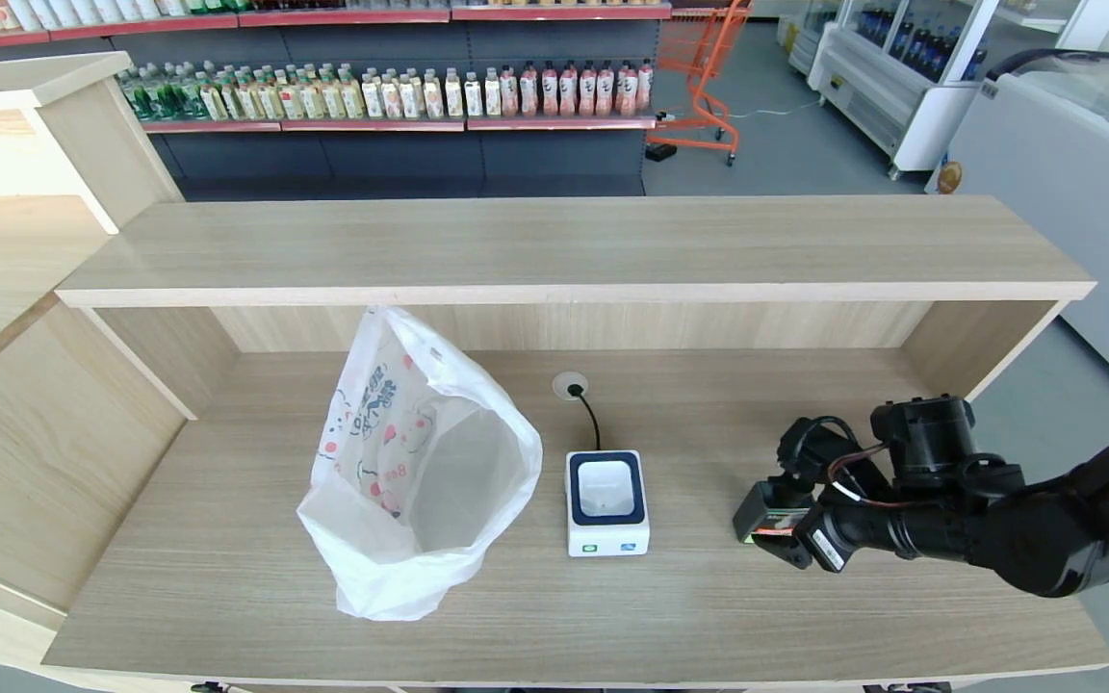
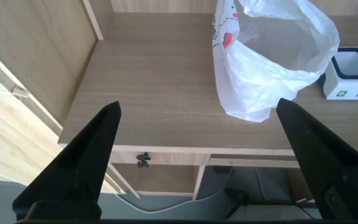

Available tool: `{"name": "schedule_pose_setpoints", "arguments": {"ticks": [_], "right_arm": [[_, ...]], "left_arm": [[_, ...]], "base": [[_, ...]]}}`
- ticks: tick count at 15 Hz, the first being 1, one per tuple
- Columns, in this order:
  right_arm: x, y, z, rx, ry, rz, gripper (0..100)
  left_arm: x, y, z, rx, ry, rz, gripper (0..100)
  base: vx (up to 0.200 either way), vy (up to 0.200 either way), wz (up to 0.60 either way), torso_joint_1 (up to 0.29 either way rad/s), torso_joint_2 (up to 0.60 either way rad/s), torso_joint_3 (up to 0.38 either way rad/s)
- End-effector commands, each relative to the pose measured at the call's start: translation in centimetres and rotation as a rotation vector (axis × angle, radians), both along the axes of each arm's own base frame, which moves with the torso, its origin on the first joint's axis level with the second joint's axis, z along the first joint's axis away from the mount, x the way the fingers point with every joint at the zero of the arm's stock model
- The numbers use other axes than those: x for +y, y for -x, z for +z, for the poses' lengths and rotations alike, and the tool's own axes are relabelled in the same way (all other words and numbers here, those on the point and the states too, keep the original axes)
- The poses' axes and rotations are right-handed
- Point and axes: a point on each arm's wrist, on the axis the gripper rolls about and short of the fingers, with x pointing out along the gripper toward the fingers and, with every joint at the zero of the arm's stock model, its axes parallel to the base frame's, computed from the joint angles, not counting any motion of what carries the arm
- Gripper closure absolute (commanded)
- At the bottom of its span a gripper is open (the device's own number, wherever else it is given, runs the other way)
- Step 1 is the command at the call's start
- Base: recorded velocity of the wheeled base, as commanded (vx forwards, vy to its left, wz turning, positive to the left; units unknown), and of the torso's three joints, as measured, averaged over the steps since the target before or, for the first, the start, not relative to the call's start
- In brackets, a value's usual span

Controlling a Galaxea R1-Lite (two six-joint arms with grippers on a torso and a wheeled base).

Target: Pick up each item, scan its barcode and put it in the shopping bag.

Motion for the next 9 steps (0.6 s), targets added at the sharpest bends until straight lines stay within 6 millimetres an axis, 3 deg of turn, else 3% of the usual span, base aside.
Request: {"name": "schedule_pose_setpoints", "arguments": {"ticks": [1,7,8,9], "right_arm": [[0.1,-0.4,0.0,-0.011,-0.001,0.003,0],[1.0,-1.0,-1.0,-0.024,-0.018,0.041,0],[1.2,-1.2,-1.3,-0.029,-0.019,0.044,100],[1.2,-1.2,-1.4,-0.035,-0.02,0.044,100]], "left_arm": [[0.0,0.0,0.0,0.0,0.0,0.001,0],[0.0,0.0,0.0,0.0,0.0,0.001,0],[0.0,0.0,0.0,0.0,0.0,0.001,0],[0.0,0.0,0.0,0.0,0.0,0.001,0]], "base": [[0.0,0.0,0.0,0.0,0.0,0.0],[0.0,0.0,0.0,0.0,0.0,0.0],[0.0,0.0,0.0,0.0,0.0,0.0],[0.0,0.0,0.0,0.0,0.0,0.0]]}}
